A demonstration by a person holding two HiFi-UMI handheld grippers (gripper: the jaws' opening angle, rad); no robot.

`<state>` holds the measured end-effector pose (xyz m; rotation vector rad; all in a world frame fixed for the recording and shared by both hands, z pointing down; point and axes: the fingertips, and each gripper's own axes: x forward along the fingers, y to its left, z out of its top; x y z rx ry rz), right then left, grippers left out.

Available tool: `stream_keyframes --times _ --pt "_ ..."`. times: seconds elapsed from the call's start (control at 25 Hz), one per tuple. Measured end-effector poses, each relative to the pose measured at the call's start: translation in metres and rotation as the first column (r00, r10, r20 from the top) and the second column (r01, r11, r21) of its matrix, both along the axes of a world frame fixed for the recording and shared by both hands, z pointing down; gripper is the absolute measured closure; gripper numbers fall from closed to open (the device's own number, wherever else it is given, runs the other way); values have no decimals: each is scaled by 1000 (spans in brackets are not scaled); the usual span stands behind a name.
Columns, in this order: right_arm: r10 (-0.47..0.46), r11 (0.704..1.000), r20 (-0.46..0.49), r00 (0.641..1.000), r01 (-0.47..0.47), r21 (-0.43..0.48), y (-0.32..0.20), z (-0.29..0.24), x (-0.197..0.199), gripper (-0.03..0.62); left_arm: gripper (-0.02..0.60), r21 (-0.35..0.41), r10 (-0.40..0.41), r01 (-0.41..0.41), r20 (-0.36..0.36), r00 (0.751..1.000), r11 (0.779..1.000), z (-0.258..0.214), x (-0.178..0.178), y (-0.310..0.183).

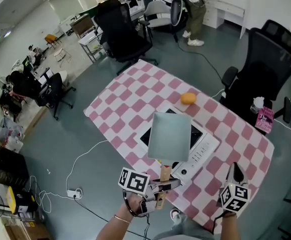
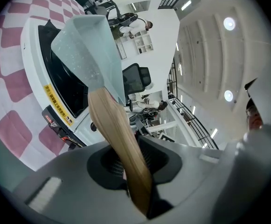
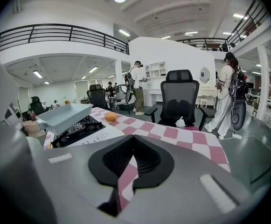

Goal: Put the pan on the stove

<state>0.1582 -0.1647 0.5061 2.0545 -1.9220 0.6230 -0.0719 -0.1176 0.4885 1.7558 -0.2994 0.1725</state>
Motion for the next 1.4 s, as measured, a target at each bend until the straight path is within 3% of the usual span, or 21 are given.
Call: stream_keyframes --times 0.36,0.72,1.4 --pt "-8 999 36 999 9 -32 -10 18 -6 585 509 20 147 -147 1 989 989 7 -8 -1" --pt "-23 998 50 998 26 -62 -18 34 -13 585 503 12 174 -173 -53 983 985 12 -12 -3" --pt "-44 993 62 997 50 -103 -23 50 -22 585 502 22 238 -238 -58 969 971 24 -29 -14"
